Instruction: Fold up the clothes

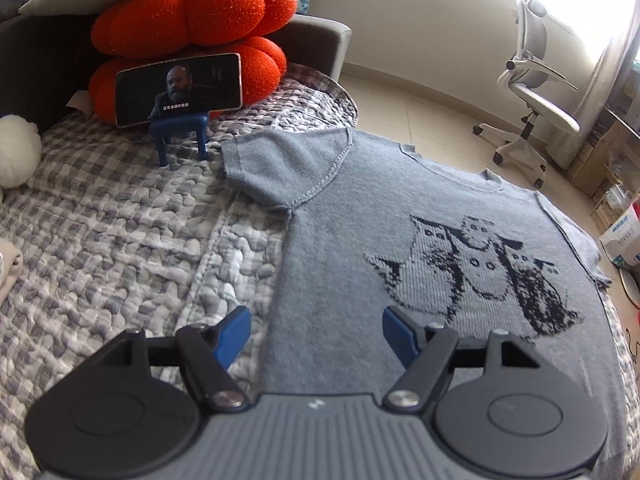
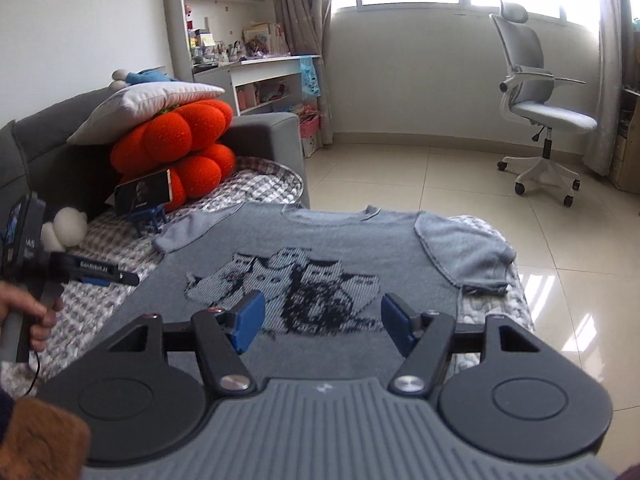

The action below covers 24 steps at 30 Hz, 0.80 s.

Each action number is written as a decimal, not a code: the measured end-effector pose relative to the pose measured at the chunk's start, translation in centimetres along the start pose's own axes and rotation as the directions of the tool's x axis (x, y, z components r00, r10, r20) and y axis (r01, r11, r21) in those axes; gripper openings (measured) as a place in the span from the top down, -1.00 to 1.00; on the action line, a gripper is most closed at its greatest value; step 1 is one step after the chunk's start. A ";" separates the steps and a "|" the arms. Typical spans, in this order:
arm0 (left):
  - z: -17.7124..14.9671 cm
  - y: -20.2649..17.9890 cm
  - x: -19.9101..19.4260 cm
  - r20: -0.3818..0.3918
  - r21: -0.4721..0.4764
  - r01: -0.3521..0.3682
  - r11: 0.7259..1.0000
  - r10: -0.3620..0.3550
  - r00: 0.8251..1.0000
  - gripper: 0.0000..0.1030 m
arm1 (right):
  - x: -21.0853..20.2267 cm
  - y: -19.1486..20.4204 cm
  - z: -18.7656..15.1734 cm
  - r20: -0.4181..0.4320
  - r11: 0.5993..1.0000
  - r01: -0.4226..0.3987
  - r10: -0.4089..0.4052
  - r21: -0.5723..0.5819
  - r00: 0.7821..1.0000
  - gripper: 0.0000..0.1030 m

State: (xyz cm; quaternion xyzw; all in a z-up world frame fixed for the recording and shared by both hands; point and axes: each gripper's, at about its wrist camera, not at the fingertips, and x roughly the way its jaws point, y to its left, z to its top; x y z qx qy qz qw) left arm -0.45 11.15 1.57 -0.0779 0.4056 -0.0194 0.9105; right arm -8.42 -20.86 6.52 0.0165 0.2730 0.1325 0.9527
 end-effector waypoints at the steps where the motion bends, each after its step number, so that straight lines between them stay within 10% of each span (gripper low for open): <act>1: -0.5 -0.1 -0.7 0.000 0.011 0.007 1.000 -0.007 1.000 -0.43 | -0.3 0.5 -0.8 -0.010 1.000 -0.006 0.006 -0.002 1.000 -0.32; 13: -3.9 2.8 -1.5 -0.041 -0.035 0.031 0.999 -0.032 0.999 -0.16 | 0.3 8.2 -8.2 -0.164 0.977 -0.173 0.152 -0.126 0.975 -0.32; 17: -4.5 2.0 -0.7 -0.070 0.034 0.007 0.999 -0.005 0.998 0.51 | 1.0 6.6 -9.0 -0.181 0.994 -0.089 0.075 -0.069 0.981 -0.32; 24: -5.2 2.0 -0.5 -0.106 0.030 0.018 0.999 -0.015 0.994 0.51 | 0.8 -0.6 -10.0 -0.207 0.973 0.189 -0.159 0.132 0.965 -0.32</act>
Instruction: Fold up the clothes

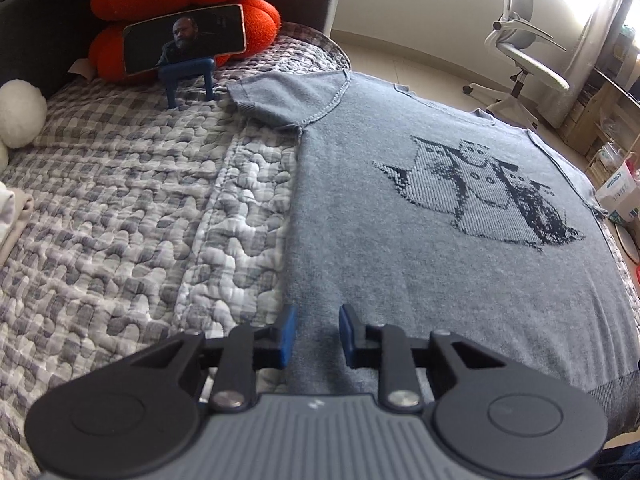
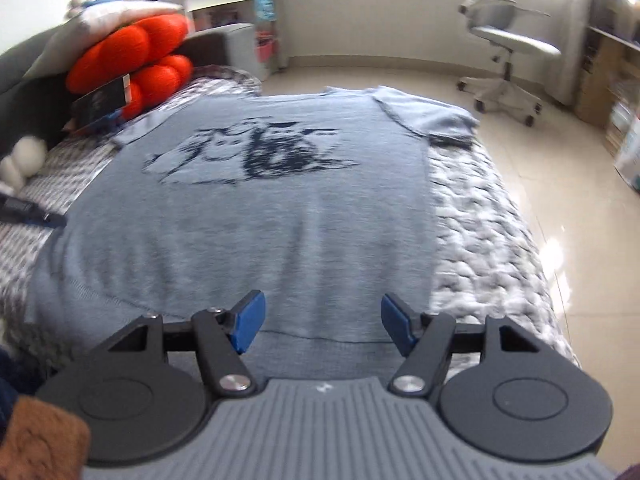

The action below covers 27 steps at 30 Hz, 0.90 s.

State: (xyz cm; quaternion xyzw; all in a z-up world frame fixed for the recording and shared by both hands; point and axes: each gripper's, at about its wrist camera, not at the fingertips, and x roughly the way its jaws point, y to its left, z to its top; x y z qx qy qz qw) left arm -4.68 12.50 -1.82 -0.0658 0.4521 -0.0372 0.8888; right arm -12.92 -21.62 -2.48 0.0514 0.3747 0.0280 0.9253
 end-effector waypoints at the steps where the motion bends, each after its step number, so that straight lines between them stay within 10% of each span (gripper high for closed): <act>1: -0.1 0.1 0.1 -0.010 -0.009 0.008 1.000 -0.008 1.000 0.49 | 0.1 -0.4 -0.2 -0.010 1.000 0.010 -0.010 0.018 1.000 -0.32; 7: -0.4 0.3 0.5 -0.032 -0.032 0.017 0.999 -0.018 0.999 0.66 | 0.7 -2.3 -1.3 -0.092 0.994 0.047 -0.038 0.099 0.995 0.02; 8: -0.4 0.2 0.6 -0.034 -0.027 0.015 1.000 -0.016 0.999 0.95 | 0.7 -2.4 -1.5 -0.109 0.993 0.049 -0.037 0.107 0.993 0.23; 11: -0.5 -0.2 0.4 -0.029 0.000 0.002 1.000 -0.002 1.000 0.97 | 0.7 -2.2 -1.7 -0.112 0.995 0.053 -0.043 0.084 0.993 0.86; 27: -1.4 -0.7 -0.6 -0.031 0.067 -0.043 0.997 0.046 0.998 0.98 | 1.0 -1.2 -1.1 -0.130 0.990 0.139 -0.133 0.036 0.982 0.74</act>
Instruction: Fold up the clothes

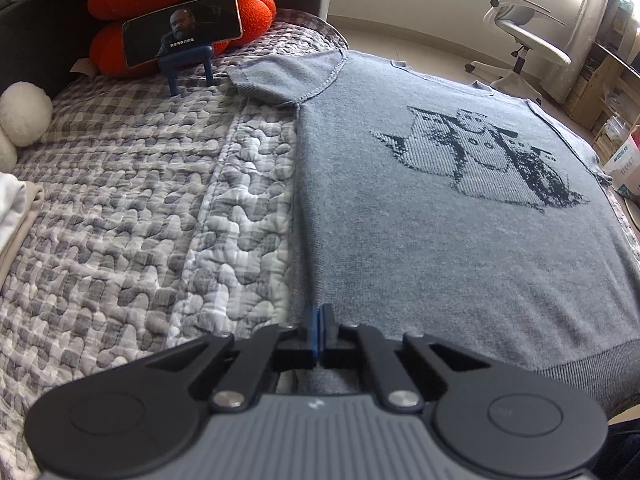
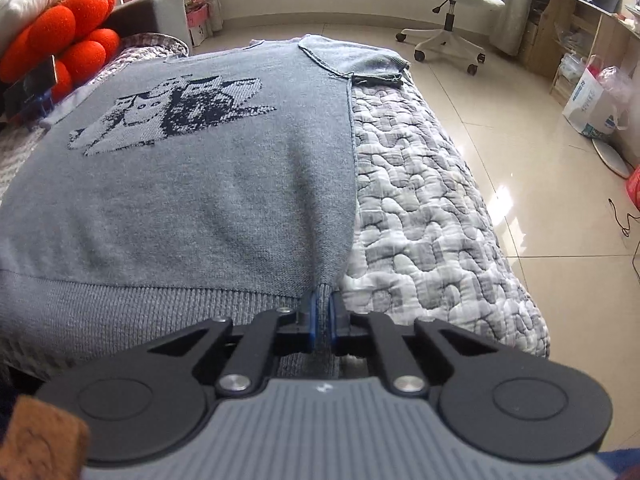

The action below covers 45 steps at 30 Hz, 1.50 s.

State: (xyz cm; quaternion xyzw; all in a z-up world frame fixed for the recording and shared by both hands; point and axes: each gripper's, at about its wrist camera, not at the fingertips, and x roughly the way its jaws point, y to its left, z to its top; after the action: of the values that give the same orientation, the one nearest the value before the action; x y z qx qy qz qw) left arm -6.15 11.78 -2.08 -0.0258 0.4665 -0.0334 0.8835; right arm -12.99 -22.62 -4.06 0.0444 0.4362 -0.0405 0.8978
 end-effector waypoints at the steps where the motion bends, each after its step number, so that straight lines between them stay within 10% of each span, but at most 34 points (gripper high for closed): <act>1: 0.0 0.0 0.0 -0.003 -0.002 0.003 1.000 -0.003 1.000 0.98 | -0.1 0.0 0.1 0.009 1.000 -0.006 0.006 0.005 1.000 0.73; 6: 0.3 0.8 -0.1 0.000 -0.059 0.018 0.998 -0.018 1.000 0.91 | -1.9 1.0 0.3 0.149 0.998 0.051 -0.044 -0.046 0.988 -0.05; 21: 1.3 3.2 -0.4 0.048 -0.213 0.001 0.977 0.010 0.999 0.89 | -4.1 7.8 0.1 0.277 0.941 -0.154 0.241 -0.301 0.930 -0.05; 25: 1.3 3.0 -0.3 0.047 -0.208 0.016 0.978 -0.007 0.999 0.89 | -3.8 10.5 -0.4 0.246 0.912 -0.205 0.303 -0.356 0.921 -0.03; 32: 1.6 2.8 0.0 0.043 -0.208 0.023 0.978 -0.014 0.999 0.87 | -3.0 14.0 -1.4 0.172 0.867 -0.309 0.398 -0.391 0.901 0.58; 45: 1.3 1.1 0.9 0.001 -0.118 0.039 0.992 -0.039 0.999 0.80 | -0.8 17.8 -2.7 0.067 0.833 -0.361 0.425 -0.420 0.903 0.58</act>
State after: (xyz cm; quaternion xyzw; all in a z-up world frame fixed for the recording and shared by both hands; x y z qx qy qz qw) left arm -4.55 12.81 -2.13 -0.0871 0.4678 -0.0229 0.8792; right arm -13.61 -4.59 -4.35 -0.0532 0.3442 0.2312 0.9084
